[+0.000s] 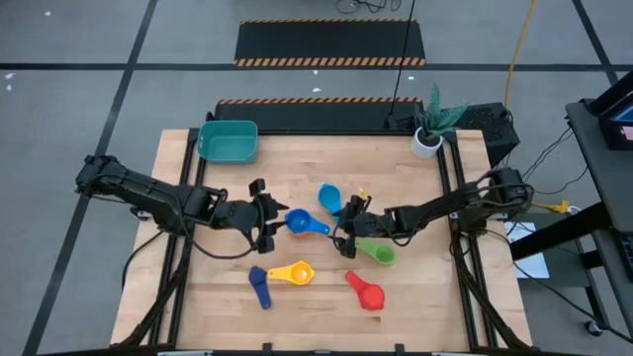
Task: Nest measuring cups in basket
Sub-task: Stack the blue measuring cup on top of the orange measuring cup
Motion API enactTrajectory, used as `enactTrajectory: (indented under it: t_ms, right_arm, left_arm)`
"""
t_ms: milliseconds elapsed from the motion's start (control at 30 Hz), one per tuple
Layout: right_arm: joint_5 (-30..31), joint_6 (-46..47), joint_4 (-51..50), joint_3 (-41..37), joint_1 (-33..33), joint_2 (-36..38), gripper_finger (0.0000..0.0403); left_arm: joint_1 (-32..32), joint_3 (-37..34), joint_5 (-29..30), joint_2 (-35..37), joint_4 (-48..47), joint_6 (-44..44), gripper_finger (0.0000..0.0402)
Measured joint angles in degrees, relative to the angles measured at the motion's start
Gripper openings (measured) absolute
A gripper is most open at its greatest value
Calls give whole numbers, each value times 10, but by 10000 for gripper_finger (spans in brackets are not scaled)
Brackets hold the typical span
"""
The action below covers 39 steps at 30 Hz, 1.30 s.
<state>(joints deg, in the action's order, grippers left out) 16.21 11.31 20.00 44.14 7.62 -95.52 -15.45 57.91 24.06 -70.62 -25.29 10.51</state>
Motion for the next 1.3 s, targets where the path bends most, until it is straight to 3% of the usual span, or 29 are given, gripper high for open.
enactTrajectory:
  t_ms: [333,633,1300]
  right_arm:
    - [-59,0,70,3,-19,-54,329]
    - [-59,-15,91,3,-23,-76,326]
    - [-58,-61,88,3,-29,-85,175]
  left_arm:
    - [2,0,-11,0,-1,-4,172]
    - [2,0,-11,0,-1,-10,172]
    - [2,0,-11,0,-1,-3,172]
